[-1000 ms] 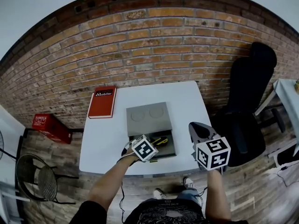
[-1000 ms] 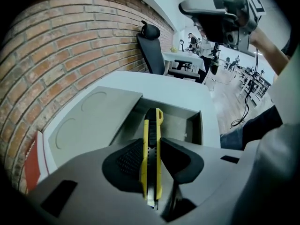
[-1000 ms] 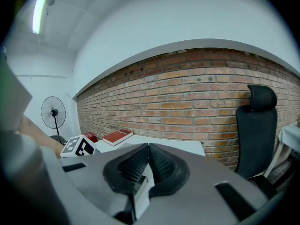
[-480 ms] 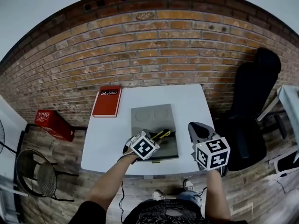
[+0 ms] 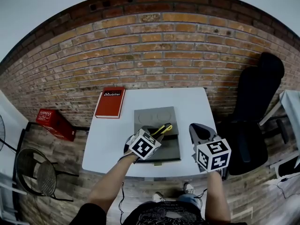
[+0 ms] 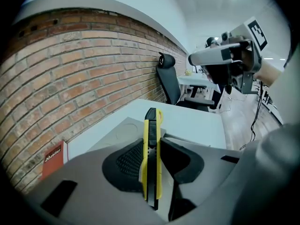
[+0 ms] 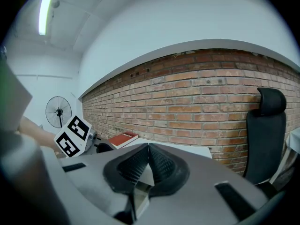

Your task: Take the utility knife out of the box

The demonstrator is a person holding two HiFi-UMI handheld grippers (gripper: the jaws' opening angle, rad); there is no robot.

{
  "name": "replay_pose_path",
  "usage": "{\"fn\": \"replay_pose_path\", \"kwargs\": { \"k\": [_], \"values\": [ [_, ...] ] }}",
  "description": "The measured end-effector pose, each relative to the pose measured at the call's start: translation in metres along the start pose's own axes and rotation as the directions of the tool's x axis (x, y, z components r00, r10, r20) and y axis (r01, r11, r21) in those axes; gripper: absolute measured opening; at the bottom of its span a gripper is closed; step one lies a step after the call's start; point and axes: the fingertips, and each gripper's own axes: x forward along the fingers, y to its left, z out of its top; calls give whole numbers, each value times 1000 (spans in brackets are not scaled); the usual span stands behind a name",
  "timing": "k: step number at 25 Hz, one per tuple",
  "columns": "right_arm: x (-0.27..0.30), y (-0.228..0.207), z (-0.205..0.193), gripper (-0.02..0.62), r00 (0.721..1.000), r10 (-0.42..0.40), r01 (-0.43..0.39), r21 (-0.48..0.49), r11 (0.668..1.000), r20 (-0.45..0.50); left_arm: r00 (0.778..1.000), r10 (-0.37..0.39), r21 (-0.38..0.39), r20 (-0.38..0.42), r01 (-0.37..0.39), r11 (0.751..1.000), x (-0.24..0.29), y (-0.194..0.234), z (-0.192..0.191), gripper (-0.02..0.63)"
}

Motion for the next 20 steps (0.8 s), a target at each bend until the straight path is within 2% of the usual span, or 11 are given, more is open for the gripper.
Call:
{"fn": "replay_pose_path", "kwargs": {
  "k": [8, 15, 20],
  "values": [
    [1, 3, 3, 18, 1000, 6, -6, 2, 1000, 9, 992, 65, -59, 105, -59, 996, -24, 13, 26, 129],
    [-1, 4, 10, 18, 1000, 9, -9, -7, 1000, 23, 969, 148, -126, 200, -124, 984, -55, 28, 49, 129],
    [-1, 7, 18, 18, 999, 14, -13, -21, 1000, 42, 939, 211, -187, 273, -163, 969, -80, 39, 60, 129]
  ]
}}
